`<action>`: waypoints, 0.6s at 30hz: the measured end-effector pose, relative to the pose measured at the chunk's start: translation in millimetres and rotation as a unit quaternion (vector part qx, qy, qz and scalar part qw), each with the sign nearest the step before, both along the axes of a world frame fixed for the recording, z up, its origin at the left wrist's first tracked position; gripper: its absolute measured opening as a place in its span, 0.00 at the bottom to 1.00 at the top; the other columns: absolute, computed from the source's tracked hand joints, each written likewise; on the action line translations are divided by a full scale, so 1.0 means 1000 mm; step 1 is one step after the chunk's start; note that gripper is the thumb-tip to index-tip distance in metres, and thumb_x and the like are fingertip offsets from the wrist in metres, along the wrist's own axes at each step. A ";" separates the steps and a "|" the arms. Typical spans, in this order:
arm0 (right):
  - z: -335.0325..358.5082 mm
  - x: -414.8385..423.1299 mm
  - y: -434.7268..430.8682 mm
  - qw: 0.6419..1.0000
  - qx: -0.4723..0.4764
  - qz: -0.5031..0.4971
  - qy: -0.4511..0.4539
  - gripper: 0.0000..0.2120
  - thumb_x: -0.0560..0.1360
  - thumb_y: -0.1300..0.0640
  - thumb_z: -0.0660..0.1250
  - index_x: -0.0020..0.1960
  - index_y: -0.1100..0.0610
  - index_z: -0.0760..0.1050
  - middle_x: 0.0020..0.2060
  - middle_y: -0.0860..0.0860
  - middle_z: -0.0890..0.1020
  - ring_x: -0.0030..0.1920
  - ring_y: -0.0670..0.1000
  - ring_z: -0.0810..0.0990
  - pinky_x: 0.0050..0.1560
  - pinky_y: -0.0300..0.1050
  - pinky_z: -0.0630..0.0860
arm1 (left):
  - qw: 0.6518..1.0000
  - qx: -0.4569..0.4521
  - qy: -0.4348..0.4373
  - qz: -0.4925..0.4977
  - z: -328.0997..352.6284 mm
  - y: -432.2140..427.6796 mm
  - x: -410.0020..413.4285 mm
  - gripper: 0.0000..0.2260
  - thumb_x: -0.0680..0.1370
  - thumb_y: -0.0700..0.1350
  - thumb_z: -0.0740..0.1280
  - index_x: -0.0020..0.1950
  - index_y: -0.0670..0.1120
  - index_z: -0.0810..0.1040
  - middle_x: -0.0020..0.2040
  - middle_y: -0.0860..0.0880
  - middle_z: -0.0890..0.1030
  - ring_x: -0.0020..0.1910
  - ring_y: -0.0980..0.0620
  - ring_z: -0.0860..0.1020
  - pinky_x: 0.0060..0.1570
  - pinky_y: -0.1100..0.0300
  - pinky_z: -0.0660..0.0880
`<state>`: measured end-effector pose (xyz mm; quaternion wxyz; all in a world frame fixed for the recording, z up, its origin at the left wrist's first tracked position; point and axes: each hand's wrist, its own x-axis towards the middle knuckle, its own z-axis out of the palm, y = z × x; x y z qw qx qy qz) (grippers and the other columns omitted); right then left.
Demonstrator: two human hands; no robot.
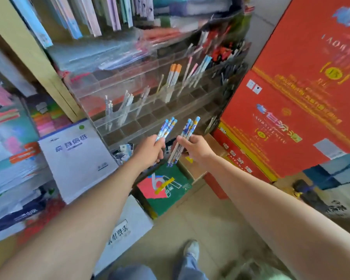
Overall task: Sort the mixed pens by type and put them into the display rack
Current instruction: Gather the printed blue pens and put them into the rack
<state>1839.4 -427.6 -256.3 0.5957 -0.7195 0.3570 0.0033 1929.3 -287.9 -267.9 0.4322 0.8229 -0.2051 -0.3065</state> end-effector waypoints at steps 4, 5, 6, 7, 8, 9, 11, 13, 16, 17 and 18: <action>-0.007 0.032 -0.042 1.000 0.013 0.026 -0.012 0.14 0.77 0.52 0.67 0.43 0.63 0.80 0.43 0.65 0.83 0.40 0.56 0.83 0.47 0.51 0.82 | 0.998 0.000 0.004 0.058 0.000 -0.033 0.013 0.13 0.83 0.49 0.55 0.41 0.47 0.71 0.33 0.48 0.78 0.32 0.48 0.75 0.38 0.54 0.71; -0.009 0.041 -0.049 0.999 0.013 0.028 -0.012 0.14 0.77 0.51 0.68 0.42 0.62 0.80 0.44 0.65 0.83 0.41 0.58 0.84 0.50 0.56 0.81 | 0.997 0.000 0.006 0.074 -0.001 -0.037 0.018 0.13 0.83 0.49 0.55 0.41 0.47 0.71 0.34 0.47 0.78 0.33 0.48 0.75 0.39 0.54 0.71; -0.011 0.051 -0.055 0.999 0.016 0.031 -0.011 0.14 0.76 0.51 0.69 0.41 0.62 0.81 0.43 0.64 0.84 0.42 0.58 0.85 0.51 0.58 0.81 | 0.996 0.003 0.005 0.087 -0.004 -0.039 0.022 0.13 0.83 0.49 0.55 0.40 0.47 0.71 0.35 0.47 0.78 0.33 0.48 0.75 0.39 0.54 0.72; -0.014 0.060 -0.060 0.999 0.020 0.034 -0.011 0.13 0.76 0.51 0.69 0.40 0.60 0.81 0.41 0.61 0.85 0.41 0.56 0.85 0.52 0.58 0.81 | 0.995 0.007 0.003 0.101 -0.008 -0.039 0.028 0.14 0.83 0.49 0.55 0.40 0.47 0.71 0.34 0.48 0.78 0.33 0.48 0.75 0.39 0.54 0.72; -0.015 0.070 -0.062 0.999 0.021 0.039 -0.012 0.12 0.75 0.52 0.70 0.38 0.58 0.81 0.38 0.58 0.85 0.40 0.54 0.85 0.52 0.57 0.81 | 0.993 0.007 0.004 0.117 -0.011 -0.037 0.033 0.14 0.83 0.49 0.55 0.40 0.48 0.71 0.34 0.48 0.78 0.32 0.48 0.75 0.39 0.54 0.72; -0.017 0.079 -0.063 0.999 0.020 0.047 -0.011 0.12 0.75 0.52 0.70 0.37 0.57 0.80 0.36 0.55 0.85 0.39 0.53 0.85 0.52 0.58 0.81 | 0.991 0.006 0.011 0.134 -0.016 -0.033 0.038 0.14 0.83 0.49 0.56 0.40 0.48 0.71 0.33 0.49 0.78 0.31 0.49 0.74 0.38 0.54 0.71; -0.023 0.097 -0.062 0.998 0.015 0.059 -0.008 0.12 0.74 0.51 0.70 0.37 0.58 0.82 0.37 0.55 0.85 0.40 0.53 0.86 0.53 0.57 0.80 | 0.986 0.004 0.021 0.163 -0.026 -0.022 0.047 0.14 0.83 0.48 0.56 0.39 0.48 0.71 0.32 0.49 0.77 0.30 0.50 0.73 0.37 0.55 0.70; -0.027 0.113 -0.055 0.998 0.028 0.064 -0.005 0.14 0.74 0.51 0.70 0.42 0.63 0.82 0.38 0.57 0.86 0.40 0.53 0.86 0.55 0.56 0.79 | 0.982 0.010 0.028 0.188 -0.035 -0.008 0.055 0.14 0.83 0.48 0.56 0.39 0.47 0.71 0.32 0.48 0.76 0.30 0.50 0.72 0.37 0.55 0.70; -0.036 0.137 -0.039 0.996 0.045 0.076 0.005 0.14 0.74 0.53 0.71 0.42 0.65 0.82 0.38 0.55 0.86 0.39 0.51 0.86 0.56 0.54 0.80 | 0.977 0.042 0.022 0.208 -0.049 0.016 0.064 0.14 0.83 0.49 0.56 0.39 0.48 0.71 0.32 0.49 0.77 0.30 0.50 0.73 0.39 0.53 0.72; -0.040 0.144 -0.032 0.995 0.049 0.084 0.008 0.12 0.74 0.53 0.71 0.41 0.63 0.81 0.38 0.54 0.86 0.39 0.51 0.86 0.55 0.53 0.80 | 0.975 0.058 0.020 0.213 -0.053 0.024 0.067 0.14 0.83 0.50 0.56 0.39 0.49 0.71 0.32 0.49 0.77 0.30 0.50 0.74 0.39 0.52 0.73; -0.043 0.152 -0.024 0.995 0.052 0.088 0.009 0.11 0.74 0.53 0.71 0.39 0.62 0.81 0.37 0.54 0.86 0.39 0.51 0.86 0.55 0.52 0.80 | 0.972 0.064 0.022 0.223 -0.058 0.033 0.070 0.13 0.83 0.50 0.56 0.40 0.49 0.71 0.32 0.49 0.78 0.31 0.48 0.75 0.39 0.50 0.74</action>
